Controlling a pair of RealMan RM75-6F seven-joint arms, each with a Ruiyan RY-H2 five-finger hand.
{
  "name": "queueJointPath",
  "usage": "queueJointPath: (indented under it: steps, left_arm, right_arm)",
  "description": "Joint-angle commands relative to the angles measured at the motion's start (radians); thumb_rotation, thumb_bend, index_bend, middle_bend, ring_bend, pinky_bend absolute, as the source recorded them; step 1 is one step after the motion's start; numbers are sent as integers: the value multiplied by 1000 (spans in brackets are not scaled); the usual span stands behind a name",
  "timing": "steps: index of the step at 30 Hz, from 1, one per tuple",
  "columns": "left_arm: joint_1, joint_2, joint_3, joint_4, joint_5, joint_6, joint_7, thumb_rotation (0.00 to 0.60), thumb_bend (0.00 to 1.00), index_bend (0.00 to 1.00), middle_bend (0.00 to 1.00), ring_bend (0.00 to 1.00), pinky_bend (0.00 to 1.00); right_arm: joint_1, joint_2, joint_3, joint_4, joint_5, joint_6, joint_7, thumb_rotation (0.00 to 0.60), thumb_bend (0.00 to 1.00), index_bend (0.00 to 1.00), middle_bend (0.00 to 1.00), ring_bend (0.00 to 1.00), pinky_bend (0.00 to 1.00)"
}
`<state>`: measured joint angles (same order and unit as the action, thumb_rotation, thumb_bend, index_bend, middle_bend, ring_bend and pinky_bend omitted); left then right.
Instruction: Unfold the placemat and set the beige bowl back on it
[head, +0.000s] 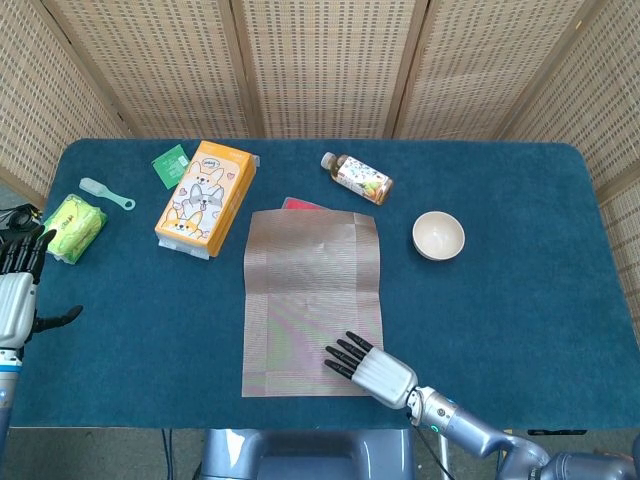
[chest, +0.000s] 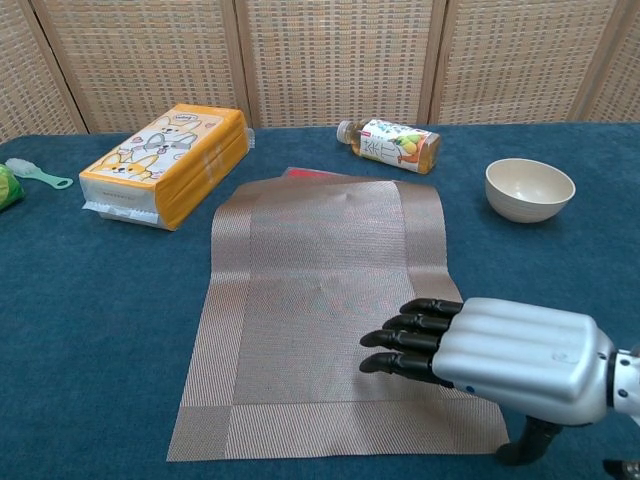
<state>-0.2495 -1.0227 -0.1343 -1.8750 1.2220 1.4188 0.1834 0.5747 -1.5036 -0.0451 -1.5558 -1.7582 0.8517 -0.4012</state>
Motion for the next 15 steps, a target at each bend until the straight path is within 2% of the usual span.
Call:
queueJointPath:
  steps: [1,8,15]
  left_arm:
    - [4,4,0,-2,7,0,-5,600,0,0,0,0,0]
    - [9,9,-3,2,11,-4,-17,600,0,0,0,0,0]
    - [6,8,-1,2,16,-20,-8,600,0,0,0,0,0]
  right_arm:
    - [6,-17,-3,11,12,-7,-16,600,62,92,0,0,0]
    - [13,-27,1,11,38,0,-28,600,63,92,0,0,0]
    - [8,20,-33,-29,39,11,-46,600,63,93,0,0,0]
